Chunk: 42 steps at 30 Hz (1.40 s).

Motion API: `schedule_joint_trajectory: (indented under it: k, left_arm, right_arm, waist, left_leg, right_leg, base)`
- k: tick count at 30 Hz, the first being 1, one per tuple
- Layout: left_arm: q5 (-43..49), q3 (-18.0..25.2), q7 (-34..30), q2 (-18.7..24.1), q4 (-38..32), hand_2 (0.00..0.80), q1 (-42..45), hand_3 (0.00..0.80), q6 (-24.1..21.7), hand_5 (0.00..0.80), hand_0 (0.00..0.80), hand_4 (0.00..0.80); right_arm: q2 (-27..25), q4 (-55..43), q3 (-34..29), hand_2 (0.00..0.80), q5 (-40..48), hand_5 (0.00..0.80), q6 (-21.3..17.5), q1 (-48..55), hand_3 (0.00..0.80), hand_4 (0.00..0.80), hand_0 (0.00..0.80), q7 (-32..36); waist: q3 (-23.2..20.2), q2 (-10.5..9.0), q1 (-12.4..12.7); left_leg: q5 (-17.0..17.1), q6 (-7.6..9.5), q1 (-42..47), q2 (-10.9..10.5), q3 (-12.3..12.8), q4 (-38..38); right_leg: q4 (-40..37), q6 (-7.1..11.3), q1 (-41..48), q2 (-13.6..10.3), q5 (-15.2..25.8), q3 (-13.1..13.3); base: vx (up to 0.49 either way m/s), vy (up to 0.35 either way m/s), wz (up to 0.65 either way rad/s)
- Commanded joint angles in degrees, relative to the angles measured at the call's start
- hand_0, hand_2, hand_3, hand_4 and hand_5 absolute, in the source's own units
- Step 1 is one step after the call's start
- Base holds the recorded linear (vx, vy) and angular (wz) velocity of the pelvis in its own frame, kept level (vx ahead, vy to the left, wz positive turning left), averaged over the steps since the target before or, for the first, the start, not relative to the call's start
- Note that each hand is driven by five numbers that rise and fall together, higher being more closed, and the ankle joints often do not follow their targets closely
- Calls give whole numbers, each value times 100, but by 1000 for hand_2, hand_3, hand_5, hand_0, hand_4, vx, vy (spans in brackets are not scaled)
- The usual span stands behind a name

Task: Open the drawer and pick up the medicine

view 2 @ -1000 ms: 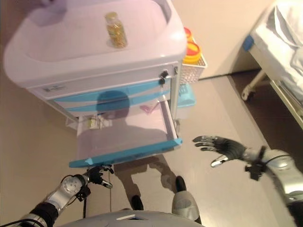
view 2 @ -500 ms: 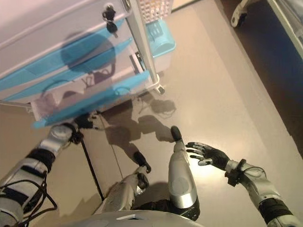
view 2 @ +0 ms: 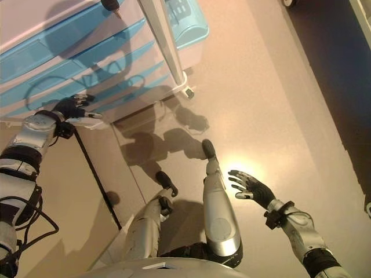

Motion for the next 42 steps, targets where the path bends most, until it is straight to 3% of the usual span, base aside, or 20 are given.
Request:
schedule_joint_trajectory:
  k: [1,7,9,13,18,20,27,35,42]
  left_arm:
    - [-476,513,-428,884,-40,0,-188,0,-309,0,0,0]
    - [-706,595,-1464,406,-666,0,537,0,-238,0,0,0]
    - [-881,610,-1677,34,-1111,0,975,0,-95,0,0,0]
    - [-866,514,-1870,-693,-1744,0,1811,0,105,0,0,0]
    - [-439,402,-2139,-1489,-1869,0,2766,0,240,0,0,0]
    - [-256,365,-2164,-1821,-1794,0,3191,0,180,0,0,0]
    - [-881,504,-2316,-2520,-1402,0,4166,0,347,0,0,0]
    - [-1477,789,-2707,-3067,-898,0,4876,0,450,0,0,0]
    - [-1778,786,-2916,-3348,-492,0,4978,0,567,0,0,0]
  right_arm:
    - [257,-203,69,0,60,0,-207,373,0,0,0,-63]
    - [347,-183,30,0,-317,0,52,307,0,0,0,-116]
    - [392,-44,29,0,-573,0,326,166,0,0,0,-289]
    - [508,287,57,0,-954,0,670,-3,0,0,0,-646]
    - [690,552,54,0,-1195,0,1065,-140,0,0,0,-1079]
    - [812,685,71,0,-1157,0,1270,-168,0,0,0,-1155]
    - [1174,1342,39,0,-1289,0,1822,-298,0,0,0,-790]
    - [1646,2215,39,0,-1347,0,1997,-416,0,0,0,-534]
    - [1980,2904,-8,0,-1139,0,2075,-472,0,0,0,-370]
  waist:
    - [-190,-343,103]
    - [-190,-341,287]
    - [-190,-398,405]
    - [-190,-379,650]
    - [-471,-317,891]
    - [-710,-291,987]
    - [-1360,-198,1257]
    - [-1985,-90,1654]
    - [-2274,3,1832]
  left_leg:
    - [-856,184,-420,-155,-229,1229]
    - [-790,152,-50,-199,-360,954]
    - [-558,149,97,-239,-361,730]
    - [-445,111,594,-301,-525,330]
    - [-247,50,1098,-342,-687,-236]
    - [-118,32,1239,-342,-773,-490]
    - [106,-58,1596,-262,-1055,-952]
    - [309,-152,1885,-183,-1386,-1422]
    - [387,-167,1978,-219,-1531,-1656]
  right_leg:
    - [543,319,-161,-79,-528,-4]
    - [423,334,223,-110,-503,-164]
    - [285,306,369,-146,-349,-233]
    - [77,279,905,-123,-369,-409]
    - [-195,226,1432,-36,-398,-645]
    - [-266,195,1562,32,-415,-713]
    - [-409,83,1975,172,-525,-1027]
    - [-600,11,2446,229,-668,-1412]
    - [-616,-3,2651,193,-794,-1679]
  base:
    - [17,-82,12]
    - [19,-78,11]
    - [-65,-175,7]
    - [6,-147,12]
    - [62,-131,23]
    - [89,-137,14]
    - [74,-101,19]
    - [69,-19,19]
    - [4,26,18]
